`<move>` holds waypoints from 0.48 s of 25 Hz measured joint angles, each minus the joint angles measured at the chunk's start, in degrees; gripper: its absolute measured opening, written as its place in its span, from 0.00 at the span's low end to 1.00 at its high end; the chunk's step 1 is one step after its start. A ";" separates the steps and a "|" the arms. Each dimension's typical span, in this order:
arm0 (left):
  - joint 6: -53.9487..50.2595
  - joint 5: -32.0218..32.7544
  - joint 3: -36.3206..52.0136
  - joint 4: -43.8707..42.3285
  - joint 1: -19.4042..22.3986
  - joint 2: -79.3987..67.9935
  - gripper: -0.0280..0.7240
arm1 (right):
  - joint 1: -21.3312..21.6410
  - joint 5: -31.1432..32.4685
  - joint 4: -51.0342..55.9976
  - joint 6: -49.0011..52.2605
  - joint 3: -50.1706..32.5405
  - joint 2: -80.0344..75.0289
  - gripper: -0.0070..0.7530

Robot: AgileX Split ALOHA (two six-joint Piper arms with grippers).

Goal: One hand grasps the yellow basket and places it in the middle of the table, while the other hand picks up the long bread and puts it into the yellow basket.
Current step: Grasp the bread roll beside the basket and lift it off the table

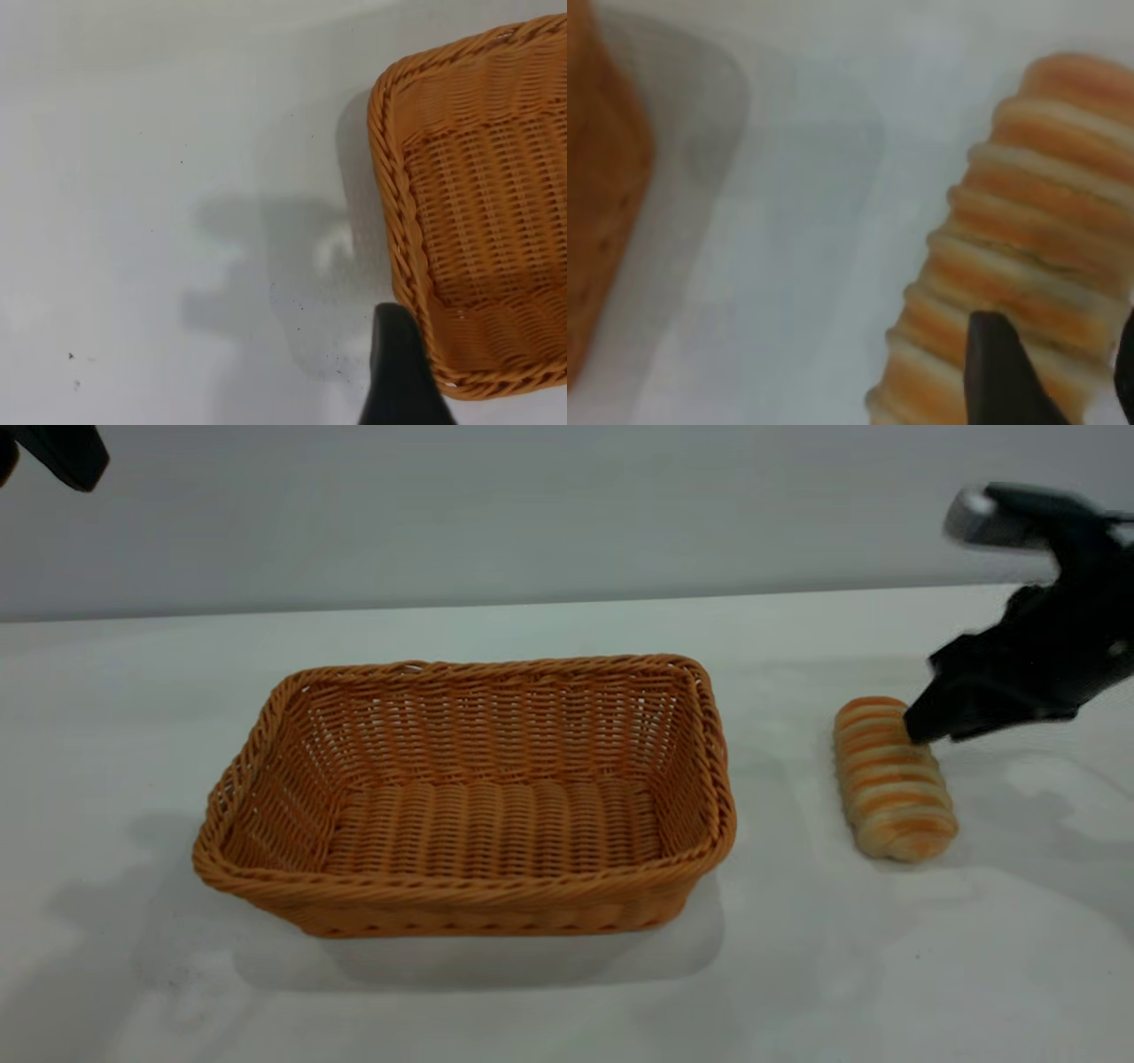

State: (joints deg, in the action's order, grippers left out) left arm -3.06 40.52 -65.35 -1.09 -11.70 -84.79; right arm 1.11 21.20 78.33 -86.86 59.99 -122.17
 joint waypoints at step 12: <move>0.17 0.53 0.00 0.00 0.00 0.12 0.66 | 0.00 1.66 0.96 -0.45 5.96 -9.07 0.15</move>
State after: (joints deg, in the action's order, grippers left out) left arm -2.90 41.05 -65.35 -1.09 -11.70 -84.67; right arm 1.11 22.86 79.28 -87.31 65.94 -131.23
